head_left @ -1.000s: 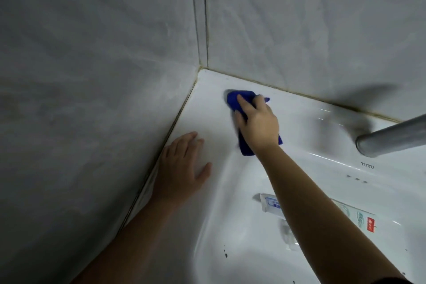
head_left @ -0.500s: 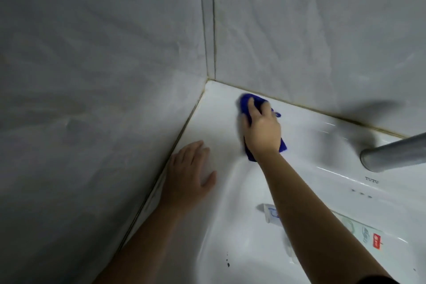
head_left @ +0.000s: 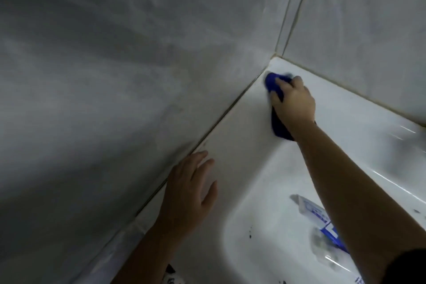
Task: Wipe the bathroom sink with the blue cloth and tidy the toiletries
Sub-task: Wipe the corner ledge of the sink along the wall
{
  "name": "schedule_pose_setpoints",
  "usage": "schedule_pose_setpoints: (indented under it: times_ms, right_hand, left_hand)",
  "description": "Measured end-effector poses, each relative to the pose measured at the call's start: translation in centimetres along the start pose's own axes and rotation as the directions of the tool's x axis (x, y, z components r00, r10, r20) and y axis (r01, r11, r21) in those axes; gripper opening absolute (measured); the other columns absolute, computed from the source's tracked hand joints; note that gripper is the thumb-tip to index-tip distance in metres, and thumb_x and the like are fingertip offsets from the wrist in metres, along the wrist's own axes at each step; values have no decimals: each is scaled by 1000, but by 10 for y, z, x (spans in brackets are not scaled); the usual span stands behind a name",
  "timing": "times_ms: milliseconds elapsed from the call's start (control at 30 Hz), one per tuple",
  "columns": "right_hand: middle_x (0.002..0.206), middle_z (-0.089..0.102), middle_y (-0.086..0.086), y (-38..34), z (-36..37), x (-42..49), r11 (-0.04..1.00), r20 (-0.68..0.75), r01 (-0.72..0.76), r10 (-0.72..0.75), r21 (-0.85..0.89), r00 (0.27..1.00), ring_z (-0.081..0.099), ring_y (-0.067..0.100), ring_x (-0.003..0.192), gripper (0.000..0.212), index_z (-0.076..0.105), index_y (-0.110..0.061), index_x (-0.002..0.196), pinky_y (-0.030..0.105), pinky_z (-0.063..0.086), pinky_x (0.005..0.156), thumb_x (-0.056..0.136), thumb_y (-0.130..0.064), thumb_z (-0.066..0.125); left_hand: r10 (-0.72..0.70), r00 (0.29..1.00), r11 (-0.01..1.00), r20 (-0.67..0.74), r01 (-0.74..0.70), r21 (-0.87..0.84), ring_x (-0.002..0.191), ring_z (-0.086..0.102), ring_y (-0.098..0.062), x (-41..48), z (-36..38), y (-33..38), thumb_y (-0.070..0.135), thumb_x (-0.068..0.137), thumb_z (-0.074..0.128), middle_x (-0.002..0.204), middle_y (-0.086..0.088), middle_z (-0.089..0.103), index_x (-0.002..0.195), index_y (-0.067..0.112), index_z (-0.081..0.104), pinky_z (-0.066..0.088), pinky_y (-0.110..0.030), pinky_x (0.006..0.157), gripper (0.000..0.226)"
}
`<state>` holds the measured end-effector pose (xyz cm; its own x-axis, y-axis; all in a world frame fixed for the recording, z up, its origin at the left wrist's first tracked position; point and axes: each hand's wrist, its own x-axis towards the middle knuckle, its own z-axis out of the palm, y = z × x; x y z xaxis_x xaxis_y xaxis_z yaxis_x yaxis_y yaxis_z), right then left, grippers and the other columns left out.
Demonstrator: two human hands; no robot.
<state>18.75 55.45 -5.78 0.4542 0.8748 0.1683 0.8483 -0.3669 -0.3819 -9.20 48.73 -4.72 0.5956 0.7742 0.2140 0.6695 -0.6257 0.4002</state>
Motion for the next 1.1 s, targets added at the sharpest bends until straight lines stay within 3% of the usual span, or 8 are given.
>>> schedule_pose_setpoints:
  times_ms: [167, 333, 533, 633, 767, 933, 1000, 1100]
  right_hand:
    - [109, 56, 18, -80, 26, -90, 973, 45, 207, -212, 104, 976, 57, 36, 86, 41, 57, -8, 120, 35, 45, 62, 87, -30, 46]
    - [93, 61, 12, -89, 17, -149, 768, 174, 604, -638, 214, 750, 59, 31, 70, 43, 64, -12, 111, 32, 47, 52, 83, -33, 39]
    - [121, 48, 17, -86, 17, -105, 995, 41, 98, -99, 34, 994, 51, 36, 101, 41, 48, -11, 130, 39, 43, 73, 93, -27, 47]
    - [111, 54, 16, -137, 26, -179, 936, 130, 312, -333, 161, 934, 56, 35, 87, 38, 55, -10, 122, 36, 44, 63, 89, -26, 50]
    - [94, 60, 8, -148, 22, -233, 723, 249, 648, -691, 239, 679, 58, 26, 68, 41, 64, -18, 111, 28, 44, 54, 84, -36, 39]
    - [105, 57, 20, -123, 22, -184, 957, 81, 271, -280, 105, 957, 58, 38, 86, 38, 59, -8, 119, 39, 47, 65, 87, -26, 49]
    - [114, 54, 21, -144, 25, -208, 977, 109, 184, -195, 105, 975, 55, 38, 93, 39, 54, -9, 124, 40, 46, 70, 89, -25, 50]
    - [104, 58, 16, -182, 31, -270, 908, 169, 393, -415, 147, 894, 57, 33, 75, 40, 59, -11, 119, 36, 45, 57, 86, -28, 44]
  left_hand:
    - [-111, 991, 994, -67, 110, -25, 113, 51, -22, -43, -9, 0, 29, 87, 48, 122, -11, 57, 115, 5, 60, 42, -36, 93, 38]
    - [-270, 957, 962, -107, 272, 6, 114, 49, -25, -85, -19, 3, 32, 87, 45, 125, -11, 56, 120, 8, 55, 40, -38, 95, 42]
    - [-276, 946, 952, -169, 293, 88, 111, 48, -26, -119, -47, -2, 30, 85, 46, 120, -13, 58, 116, 7, 59, 38, -38, 93, 41]
    - [-301, 940, 940, -161, 321, 114, 112, 45, -24, -142, -57, -7, 29, 84, 44, 120, -14, 58, 115, 6, 57, 33, -36, 93, 41]
    - [-354, 924, 922, -145, 371, 109, 108, 47, -25, -171, -60, -10, 30, 83, 44, 117, -16, 60, 112, 4, 59, 44, -43, 90, 41]
    - [-387, 917, 918, -100, 393, 49, 111, 53, -30, -190, -69, -13, 33, 85, 43, 122, -12, 57, 113, 6, 60, 44, -45, 91, 43]
    - [-373, 923, 926, -90, 377, 31, 111, 53, -29, -196, -71, -15, 32, 85, 42, 123, -11, 57, 114, 6, 60, 43, -44, 92, 43]
    - [-358, 931, 933, -68, 359, 3, 113, 51, -28, -207, -75, -19, 32, 86, 42, 125, -11, 55, 117, 6, 58, 41, -43, 94, 43]
